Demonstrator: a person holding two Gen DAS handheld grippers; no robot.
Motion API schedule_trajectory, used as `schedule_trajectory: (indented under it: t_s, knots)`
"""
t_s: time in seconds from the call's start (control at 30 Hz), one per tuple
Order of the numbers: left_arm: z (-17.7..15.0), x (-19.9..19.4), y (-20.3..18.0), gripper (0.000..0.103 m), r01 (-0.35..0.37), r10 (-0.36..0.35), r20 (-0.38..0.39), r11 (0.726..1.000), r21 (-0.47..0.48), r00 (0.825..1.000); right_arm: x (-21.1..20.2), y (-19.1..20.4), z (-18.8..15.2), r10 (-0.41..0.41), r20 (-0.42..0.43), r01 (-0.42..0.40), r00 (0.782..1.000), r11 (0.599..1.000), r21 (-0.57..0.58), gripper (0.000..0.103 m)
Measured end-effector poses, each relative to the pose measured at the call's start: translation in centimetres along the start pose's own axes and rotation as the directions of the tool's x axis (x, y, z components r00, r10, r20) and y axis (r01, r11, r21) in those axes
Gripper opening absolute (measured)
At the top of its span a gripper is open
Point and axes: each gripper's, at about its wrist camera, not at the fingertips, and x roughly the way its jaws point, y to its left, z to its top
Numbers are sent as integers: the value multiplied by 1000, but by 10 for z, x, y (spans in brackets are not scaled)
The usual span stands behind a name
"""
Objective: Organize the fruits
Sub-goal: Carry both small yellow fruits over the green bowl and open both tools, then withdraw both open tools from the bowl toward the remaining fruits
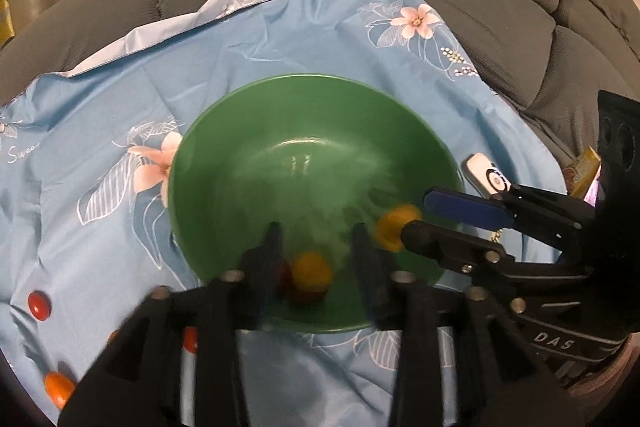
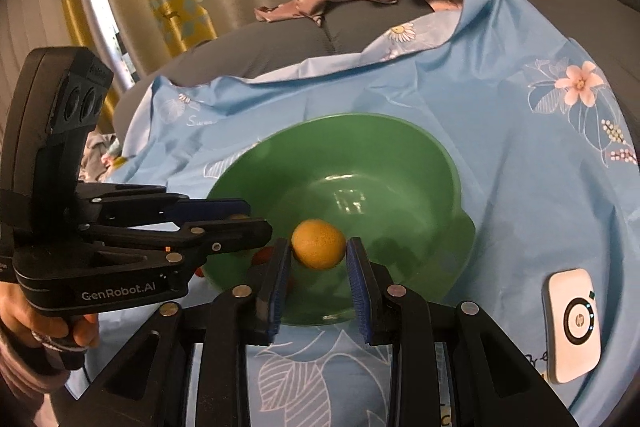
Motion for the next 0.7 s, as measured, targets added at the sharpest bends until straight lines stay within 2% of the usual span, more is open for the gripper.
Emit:
schedule_trajectory:
  t_s: [0.03, 0.2, 0.37, 0.47, 0.7]
  knots:
    - [0, -2, 0, 61, -5, 5, 7, 1000, 0, 1000, 0, 0, 0, 0, -1, 0, 1000, 1000, 2, 31]
    - [-4, -21, 5, 74, -22, 24, 60, 999, -28, 998, -10, -1, 0, -7, 13, 7, 1000, 1000, 17, 32]
    - [-26, -64, 20, 95, -85, 95, 141, 993, -77, 985, -29, -3, -1, 17, 52, -19, 999, 999, 35, 32]
    - [-48, -93, 31, 101, -140, 164, 198, 982, -129, 966, -35, -2, -5, 35, 54, -37, 998, 998, 42, 32]
    - [-103, -161, 50, 102, -253, 326, 306, 934, -254, 894, -37, 28, -15, 98, 26, -98, 995, 995, 0, 32]
